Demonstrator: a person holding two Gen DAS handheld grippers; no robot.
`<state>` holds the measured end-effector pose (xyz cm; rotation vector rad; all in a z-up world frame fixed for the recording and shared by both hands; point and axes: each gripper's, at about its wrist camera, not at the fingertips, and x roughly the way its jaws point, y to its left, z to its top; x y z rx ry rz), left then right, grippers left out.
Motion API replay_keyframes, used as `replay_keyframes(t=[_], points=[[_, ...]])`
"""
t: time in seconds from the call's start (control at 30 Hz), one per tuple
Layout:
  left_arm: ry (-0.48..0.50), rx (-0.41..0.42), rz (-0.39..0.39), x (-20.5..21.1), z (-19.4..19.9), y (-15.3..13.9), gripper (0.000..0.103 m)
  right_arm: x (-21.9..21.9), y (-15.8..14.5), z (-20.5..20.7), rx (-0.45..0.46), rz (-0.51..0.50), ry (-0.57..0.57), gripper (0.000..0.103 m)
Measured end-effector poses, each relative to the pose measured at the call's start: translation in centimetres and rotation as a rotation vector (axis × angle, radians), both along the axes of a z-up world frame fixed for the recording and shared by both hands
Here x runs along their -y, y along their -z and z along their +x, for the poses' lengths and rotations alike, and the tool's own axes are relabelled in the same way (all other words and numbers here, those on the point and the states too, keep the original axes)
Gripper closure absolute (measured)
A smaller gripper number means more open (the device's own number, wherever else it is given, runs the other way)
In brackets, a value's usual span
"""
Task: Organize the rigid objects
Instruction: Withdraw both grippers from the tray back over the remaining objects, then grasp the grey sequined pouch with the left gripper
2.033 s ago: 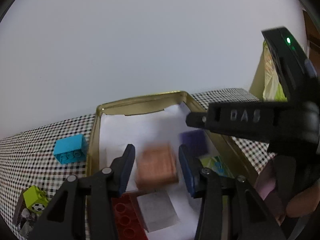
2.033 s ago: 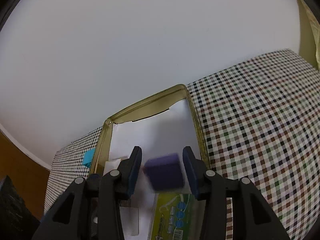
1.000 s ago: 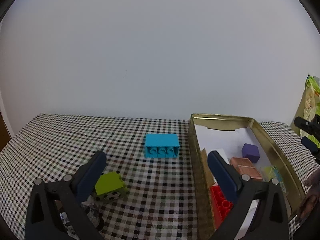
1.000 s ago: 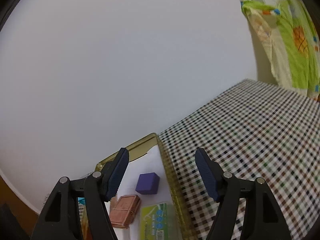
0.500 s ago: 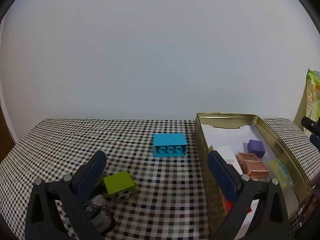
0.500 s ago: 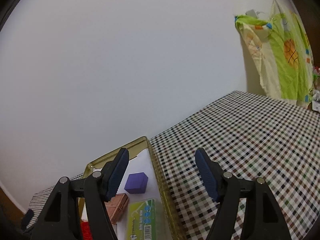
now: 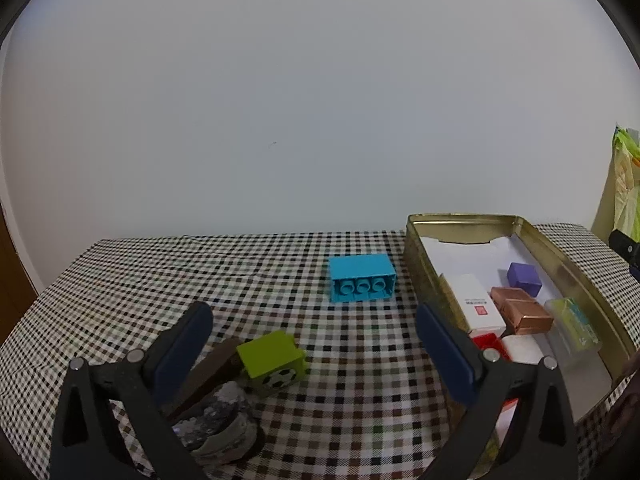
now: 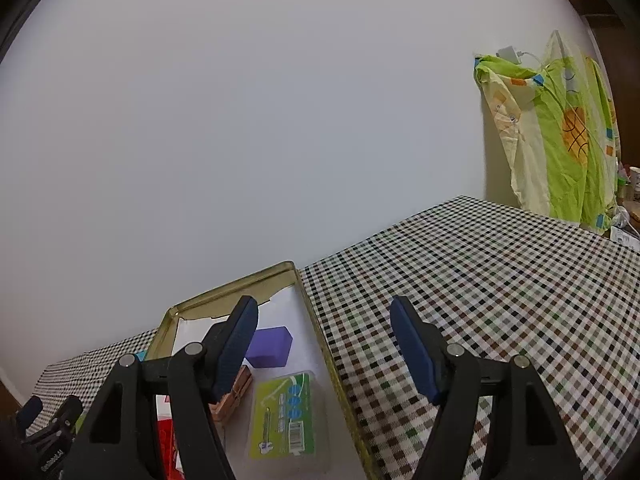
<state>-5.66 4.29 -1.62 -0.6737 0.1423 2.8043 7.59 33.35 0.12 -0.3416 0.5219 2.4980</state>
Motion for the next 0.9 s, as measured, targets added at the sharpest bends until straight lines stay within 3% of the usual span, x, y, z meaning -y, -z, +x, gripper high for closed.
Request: replay_keyframes(t=[0.27,0.5,0.9], points=[[-0.011,-0.006,-0.018,2.5,-0.2,0.1,0.001,2.5,0.0,-0.1,0.014,0.056,-0.029,0.032],[-0.032,0.038,-0.002,5.8,-1.3,0.5,0.001,5.5,-0.1,-0.4,0.022,0.123,-0.078,0.032],[-0.109,0.109,0.024,11.0,-3.5,1.4,0.001,9.5,0.0,-1.9,0.041,0.104,-0.17,0.032]])
